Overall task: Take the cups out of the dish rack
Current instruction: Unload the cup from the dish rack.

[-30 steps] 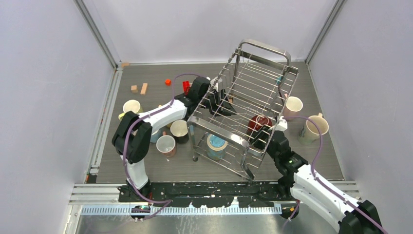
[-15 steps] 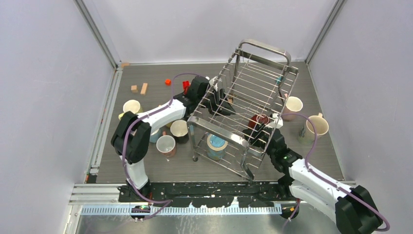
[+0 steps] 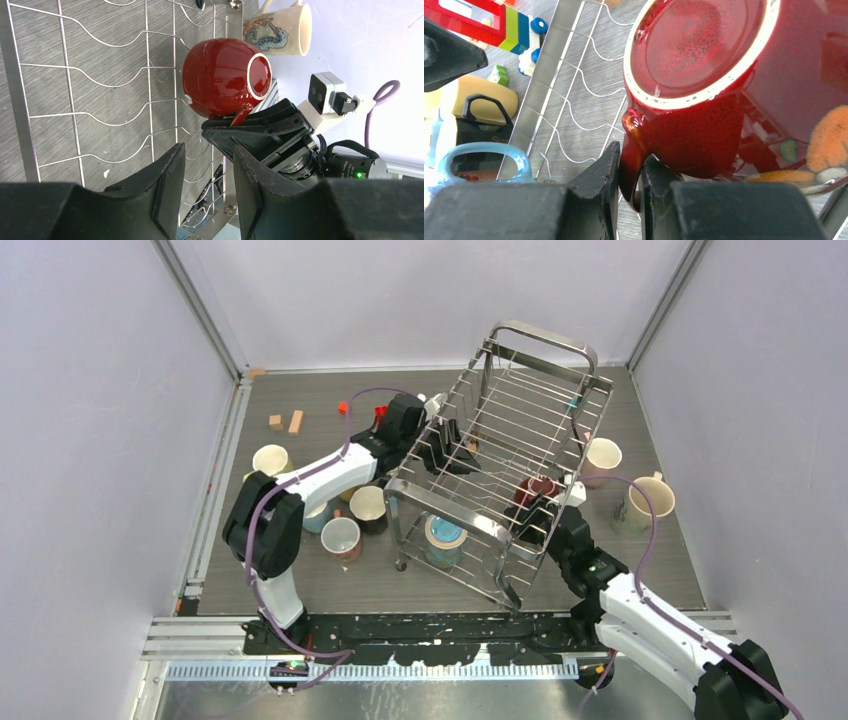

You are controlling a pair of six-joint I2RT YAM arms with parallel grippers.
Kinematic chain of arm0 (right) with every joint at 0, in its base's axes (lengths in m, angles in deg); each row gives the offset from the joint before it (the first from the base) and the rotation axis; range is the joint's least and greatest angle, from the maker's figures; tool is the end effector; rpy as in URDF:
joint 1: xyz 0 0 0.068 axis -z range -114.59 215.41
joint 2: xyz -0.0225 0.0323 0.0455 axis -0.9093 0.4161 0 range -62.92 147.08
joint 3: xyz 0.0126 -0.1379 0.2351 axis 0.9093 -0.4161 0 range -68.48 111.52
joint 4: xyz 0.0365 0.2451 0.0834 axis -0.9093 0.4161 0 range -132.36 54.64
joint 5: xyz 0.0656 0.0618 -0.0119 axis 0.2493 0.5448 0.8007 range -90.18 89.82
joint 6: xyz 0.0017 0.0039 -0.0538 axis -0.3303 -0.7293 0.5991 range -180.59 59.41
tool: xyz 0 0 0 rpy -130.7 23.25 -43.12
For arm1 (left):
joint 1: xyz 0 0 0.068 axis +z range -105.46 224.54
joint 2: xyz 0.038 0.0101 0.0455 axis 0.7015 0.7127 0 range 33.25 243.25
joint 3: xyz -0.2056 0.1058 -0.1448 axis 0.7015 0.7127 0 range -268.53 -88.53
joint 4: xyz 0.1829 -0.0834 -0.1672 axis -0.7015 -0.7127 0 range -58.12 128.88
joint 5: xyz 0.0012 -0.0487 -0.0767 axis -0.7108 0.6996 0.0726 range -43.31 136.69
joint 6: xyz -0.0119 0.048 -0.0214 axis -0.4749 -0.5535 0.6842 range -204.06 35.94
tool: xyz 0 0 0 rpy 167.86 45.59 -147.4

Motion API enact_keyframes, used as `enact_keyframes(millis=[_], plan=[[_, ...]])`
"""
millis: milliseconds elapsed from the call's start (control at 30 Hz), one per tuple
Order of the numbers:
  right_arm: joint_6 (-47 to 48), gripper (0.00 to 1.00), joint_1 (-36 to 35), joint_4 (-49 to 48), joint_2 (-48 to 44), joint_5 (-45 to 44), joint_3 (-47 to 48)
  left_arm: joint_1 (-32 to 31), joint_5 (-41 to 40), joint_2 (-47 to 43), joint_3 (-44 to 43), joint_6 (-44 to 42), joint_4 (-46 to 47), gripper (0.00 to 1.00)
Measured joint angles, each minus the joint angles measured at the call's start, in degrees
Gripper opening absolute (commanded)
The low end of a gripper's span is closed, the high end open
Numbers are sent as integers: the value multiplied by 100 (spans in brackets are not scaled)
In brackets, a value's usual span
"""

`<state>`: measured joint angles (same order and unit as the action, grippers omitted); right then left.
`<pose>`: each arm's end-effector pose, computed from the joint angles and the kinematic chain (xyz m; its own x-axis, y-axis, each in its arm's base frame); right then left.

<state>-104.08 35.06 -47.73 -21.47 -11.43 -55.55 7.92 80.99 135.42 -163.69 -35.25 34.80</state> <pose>0.1470 0.0779 0.1811 -0.4808 0.5007 -0.7199 -0.0137 0.8166 0.5771 0.3168 -0.2604 0.2604 -0.9353 -0.0795 -0.3449 0.2677 0.4787 -0.8362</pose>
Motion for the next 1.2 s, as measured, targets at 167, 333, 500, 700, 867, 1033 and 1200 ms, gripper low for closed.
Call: enact_keyframes(millis=[167, 333, 500, 700, 867, 1033, 1200], plan=[[0, 1, -2, 472, -415, 85, 92, 2, 2, -22, 50, 0, 0, 42], [70, 1, 2, 960, -883, 52, 372, 52, 0, -81, 133, -2, 17, 42], [166, 1, 9, 1390, -1165, 20, 660, 184, -15, -221, 284, 2, 46, 43], [240, 1, 9, 1928, -1517, -85, 841, 358, -90, -433, 402, 4, 57, 43], [273, 1, 9, 2636, -1989, -262, 1069, 522, -160, -662, 426, 4, 83, 45], [278, 1, 9, 3143, -2256, -413, 1338, 675, -216, -723, 426, 7, 79, 45], [278, 1, 9, 3696, -2531, -579, 1700, 938, -273, -874, 426, 7, 76, 46]])
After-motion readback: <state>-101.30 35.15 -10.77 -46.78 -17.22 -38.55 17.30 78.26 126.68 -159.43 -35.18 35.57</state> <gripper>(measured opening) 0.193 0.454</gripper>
